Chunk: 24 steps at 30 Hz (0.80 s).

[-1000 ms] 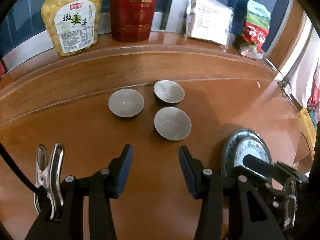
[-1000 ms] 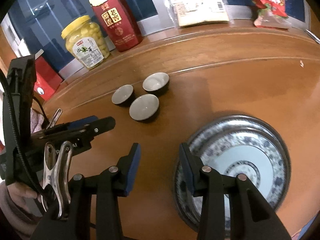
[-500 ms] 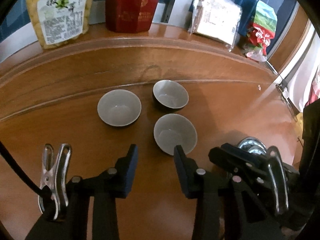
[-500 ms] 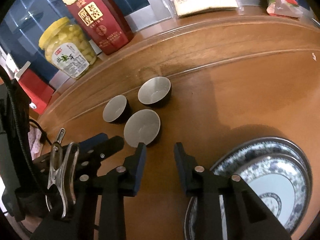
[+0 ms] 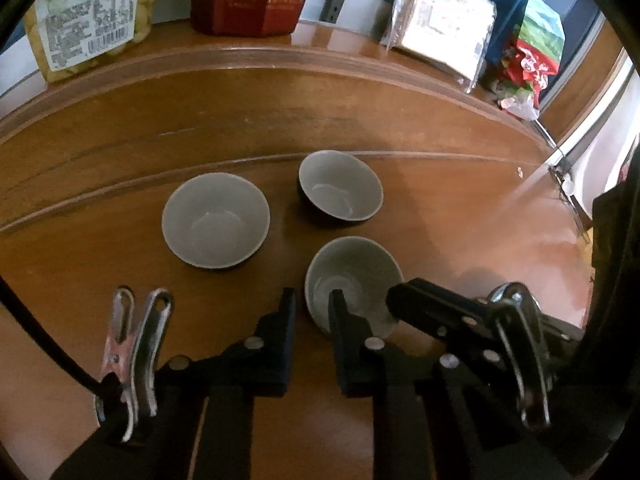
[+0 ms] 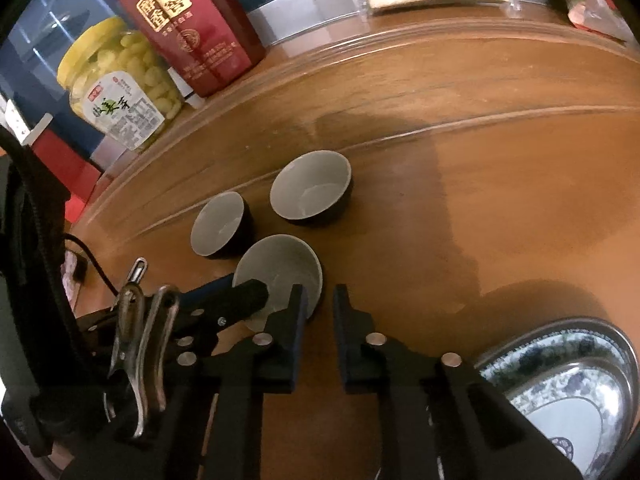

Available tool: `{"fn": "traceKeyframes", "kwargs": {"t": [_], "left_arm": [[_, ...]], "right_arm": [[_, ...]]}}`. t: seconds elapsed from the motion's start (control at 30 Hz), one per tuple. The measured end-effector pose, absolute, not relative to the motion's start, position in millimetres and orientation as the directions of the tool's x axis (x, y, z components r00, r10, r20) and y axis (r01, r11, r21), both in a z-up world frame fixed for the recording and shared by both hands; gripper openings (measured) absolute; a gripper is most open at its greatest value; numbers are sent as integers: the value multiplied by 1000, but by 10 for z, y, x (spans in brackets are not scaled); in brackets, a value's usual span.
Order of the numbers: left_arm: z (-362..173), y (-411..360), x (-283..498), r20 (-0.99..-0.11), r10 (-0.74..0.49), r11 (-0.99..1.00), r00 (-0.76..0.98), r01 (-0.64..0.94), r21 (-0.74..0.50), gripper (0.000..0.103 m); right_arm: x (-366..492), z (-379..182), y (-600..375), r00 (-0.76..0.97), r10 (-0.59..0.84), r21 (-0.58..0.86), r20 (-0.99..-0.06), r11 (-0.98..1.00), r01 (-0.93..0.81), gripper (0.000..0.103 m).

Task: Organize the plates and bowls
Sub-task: 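Grip the rim of a small grey bowl with the right tool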

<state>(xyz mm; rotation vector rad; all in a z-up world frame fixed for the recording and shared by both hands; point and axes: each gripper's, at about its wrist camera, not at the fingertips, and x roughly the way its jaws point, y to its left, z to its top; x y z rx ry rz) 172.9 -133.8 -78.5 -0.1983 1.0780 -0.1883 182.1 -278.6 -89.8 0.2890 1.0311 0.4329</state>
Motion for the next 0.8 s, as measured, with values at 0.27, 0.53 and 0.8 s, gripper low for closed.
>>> {"fn": "traceKeyframes", "kwargs": {"t": [0.27, 0.53, 0.8], "left_arm": [[-796, -1286, 1699, -854, -256, 964, 453, 54, -260, 14], [-747, -1278, 1582, -854, -244, 967, 460, 52, -249, 14], [-661, -1215, 1346, -850, -233, 970, 473, 49, -239, 14]], "right_arm": [[1814, -897, -2737, 435, 488, 439, -757, 872, -216, 10], [1672, -892, -2707, 424, 500, 453, -755, 865, -214, 10], [1457, -857, -2640, 418, 507, 459, -754, 862, -217, 10]]}}
